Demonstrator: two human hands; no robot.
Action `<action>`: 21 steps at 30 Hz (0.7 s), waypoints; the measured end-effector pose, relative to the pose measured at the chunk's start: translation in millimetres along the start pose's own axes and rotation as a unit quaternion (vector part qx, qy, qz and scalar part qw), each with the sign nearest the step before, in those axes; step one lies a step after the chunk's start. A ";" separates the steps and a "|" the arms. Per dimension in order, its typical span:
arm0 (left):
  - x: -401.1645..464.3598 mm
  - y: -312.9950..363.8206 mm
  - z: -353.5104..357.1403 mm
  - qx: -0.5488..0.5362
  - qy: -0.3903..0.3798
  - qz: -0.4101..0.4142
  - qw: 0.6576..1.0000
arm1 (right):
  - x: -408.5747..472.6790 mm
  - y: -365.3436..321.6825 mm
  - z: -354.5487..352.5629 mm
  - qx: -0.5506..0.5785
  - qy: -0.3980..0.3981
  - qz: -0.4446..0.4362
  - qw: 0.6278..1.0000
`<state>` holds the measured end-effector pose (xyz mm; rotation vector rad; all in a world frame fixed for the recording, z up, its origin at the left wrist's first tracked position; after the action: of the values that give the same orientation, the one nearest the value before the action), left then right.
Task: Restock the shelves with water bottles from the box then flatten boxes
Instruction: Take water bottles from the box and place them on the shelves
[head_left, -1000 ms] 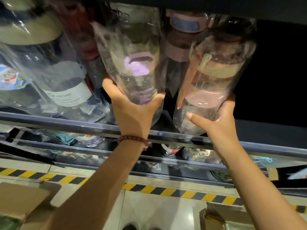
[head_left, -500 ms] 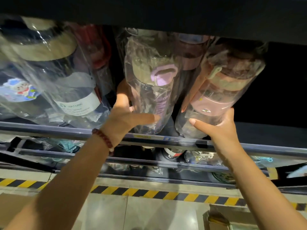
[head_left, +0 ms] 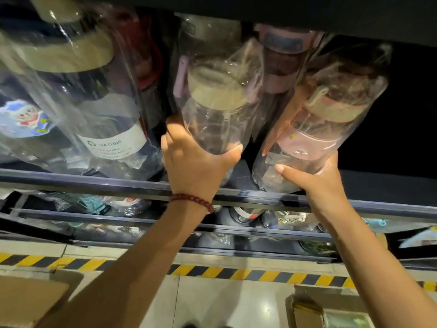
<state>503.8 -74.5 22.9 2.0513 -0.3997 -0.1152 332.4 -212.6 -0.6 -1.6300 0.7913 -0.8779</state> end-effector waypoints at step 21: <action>10.8 -13.9 -1.0 -0.001 -0.099 0.050 0.994 | -9.4 -16.0 26.1 -0.162 0.044 -0.059 0.984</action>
<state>517.5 -71.1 12.2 2.0195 -0.6238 -0.2594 351.0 -188.6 9.6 -1.9498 0.9451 -0.9474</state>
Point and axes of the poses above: each hand's wrist, its own x-axis towards the middle knuckle, its own z-axis out of the palm, y = z × x, the point moved 5 cm from there along x, towards the middle knuckle, and after that the axes turned 9 degrees about -z, right-handed, at the moved point
